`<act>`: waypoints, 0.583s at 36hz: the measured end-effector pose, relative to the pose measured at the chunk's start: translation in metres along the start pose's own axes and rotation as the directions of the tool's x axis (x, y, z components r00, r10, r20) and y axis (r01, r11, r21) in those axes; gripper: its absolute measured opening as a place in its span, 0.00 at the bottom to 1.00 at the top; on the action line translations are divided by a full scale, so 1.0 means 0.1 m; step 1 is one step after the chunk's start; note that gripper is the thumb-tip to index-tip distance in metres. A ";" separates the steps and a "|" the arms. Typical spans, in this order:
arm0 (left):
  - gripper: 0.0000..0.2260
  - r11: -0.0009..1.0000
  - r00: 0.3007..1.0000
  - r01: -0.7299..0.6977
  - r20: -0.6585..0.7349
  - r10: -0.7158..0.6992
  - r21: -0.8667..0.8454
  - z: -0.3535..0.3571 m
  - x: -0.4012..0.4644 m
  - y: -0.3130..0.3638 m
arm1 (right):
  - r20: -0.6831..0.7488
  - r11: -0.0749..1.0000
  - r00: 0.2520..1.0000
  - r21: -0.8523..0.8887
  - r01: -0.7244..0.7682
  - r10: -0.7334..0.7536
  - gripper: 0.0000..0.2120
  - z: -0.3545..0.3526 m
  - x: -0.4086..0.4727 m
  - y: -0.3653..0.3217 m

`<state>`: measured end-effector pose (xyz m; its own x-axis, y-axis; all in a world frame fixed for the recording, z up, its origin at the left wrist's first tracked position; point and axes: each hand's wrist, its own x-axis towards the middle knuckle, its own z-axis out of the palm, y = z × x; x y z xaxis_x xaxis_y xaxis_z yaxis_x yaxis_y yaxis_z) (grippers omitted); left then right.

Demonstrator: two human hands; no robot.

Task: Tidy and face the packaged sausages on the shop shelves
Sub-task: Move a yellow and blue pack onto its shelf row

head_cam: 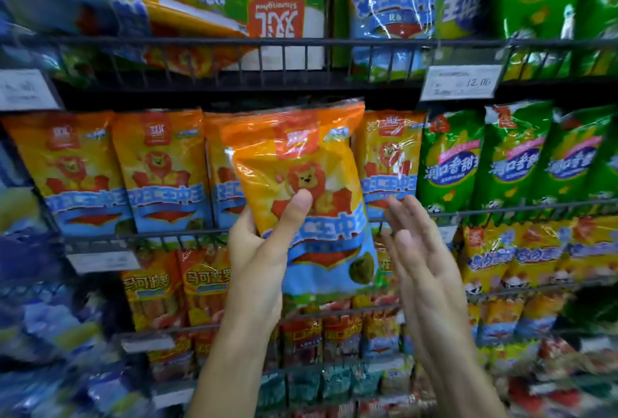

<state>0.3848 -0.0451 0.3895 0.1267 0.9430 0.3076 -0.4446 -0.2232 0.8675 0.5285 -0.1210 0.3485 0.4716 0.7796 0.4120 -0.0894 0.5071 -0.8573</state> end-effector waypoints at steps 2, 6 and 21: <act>0.12 0.997 0.994 0.018 0.102 -0.026 0.072 -0.04 -0.01 -0.03 | 0.133 0.990 0.989 -0.135 -0.047 0.065 0.30 -0.01 0.01 -0.02; 0.13 0.987 0.990 0.020 0.132 -0.041 0.158 -0.03 -0.07 -0.09 | 0.280 0.944 0.936 -0.306 -0.123 0.212 0.26 0.04 -0.01 0.00; 0.25 0.912 0.895 -0.020 0.415 -0.166 0.409 -0.30 0.05 -0.01 | 0.036 0.967 0.998 -0.250 -0.049 0.060 0.14 0.15 0.12 -0.11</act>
<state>0.3590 -0.0329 0.3787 0.5552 0.7783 0.2933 -0.0452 -0.3238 0.9450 0.5222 -0.1120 0.3677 0.4340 0.8211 0.3708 0.1098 0.3603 -0.9263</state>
